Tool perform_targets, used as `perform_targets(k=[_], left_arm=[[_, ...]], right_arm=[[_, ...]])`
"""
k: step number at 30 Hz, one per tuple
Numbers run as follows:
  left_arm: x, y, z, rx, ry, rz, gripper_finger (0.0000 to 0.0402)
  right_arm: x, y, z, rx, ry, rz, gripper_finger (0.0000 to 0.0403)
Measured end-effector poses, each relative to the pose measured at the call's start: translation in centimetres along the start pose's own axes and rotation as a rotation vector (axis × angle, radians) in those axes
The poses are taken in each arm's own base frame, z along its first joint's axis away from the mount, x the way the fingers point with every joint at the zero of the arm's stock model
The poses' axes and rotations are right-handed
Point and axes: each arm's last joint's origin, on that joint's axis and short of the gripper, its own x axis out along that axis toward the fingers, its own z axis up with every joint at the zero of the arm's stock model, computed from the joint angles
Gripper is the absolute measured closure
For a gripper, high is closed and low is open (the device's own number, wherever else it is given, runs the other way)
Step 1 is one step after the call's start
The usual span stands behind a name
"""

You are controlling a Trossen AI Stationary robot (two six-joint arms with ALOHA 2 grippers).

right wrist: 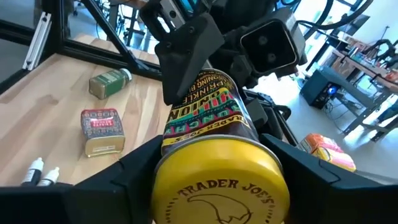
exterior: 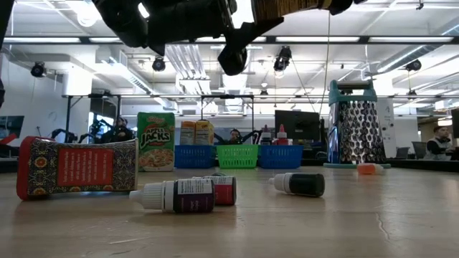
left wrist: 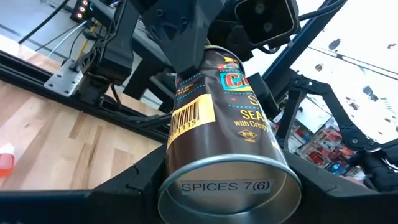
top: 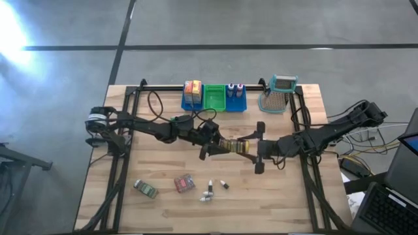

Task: Pick & Place Kitchen Items
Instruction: Put the yellow seasoning can into the green bin

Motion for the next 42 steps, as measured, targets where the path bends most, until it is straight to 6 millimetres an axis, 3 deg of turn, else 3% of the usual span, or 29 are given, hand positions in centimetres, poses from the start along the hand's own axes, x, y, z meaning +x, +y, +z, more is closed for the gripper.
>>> perform_targets(k=[10, 18, 26, 31, 37, 42], left_arm=[[0.0, -0.1, 0.1, 0.002, -0.009, -0.012, 0.0179], [0.0, -0.1, 0.1, 0.018, 0.007, -0.033, 0.0176], [-0.7, 0.9, 1.0, 0.051, 0.053, -0.100, 0.0120], [-1.7, 2.5, 2.1, -0.036, 0.071, -0.090, 0.0096], [-4.1, 4.1, 4.0, -0.041, 0.073, 0.049, 0.0098], [-6.5, 2.8, 4.7, 0.058, 0.059, 0.172, 0.0099]], right_arm=[[-0.1, -0.1, 0.4, -0.018, -0.006, -0.002, 0.0152], [-0.1, -0.2, 0.4, -0.038, -0.005, -0.004, 0.0180], [-0.7, -0.4, 0.3, -0.025, 0.018, 0.007, 0.0166], [-1.4, -0.9, 0.4, -0.033, 0.021, 0.001, 0.0178], [-2.2, -1.6, 0.2, 0.012, 0.053, -0.005, 0.0172], [-1.8, -2.5, -0.6, 0.012, 0.122, -0.037, 0.0174]])
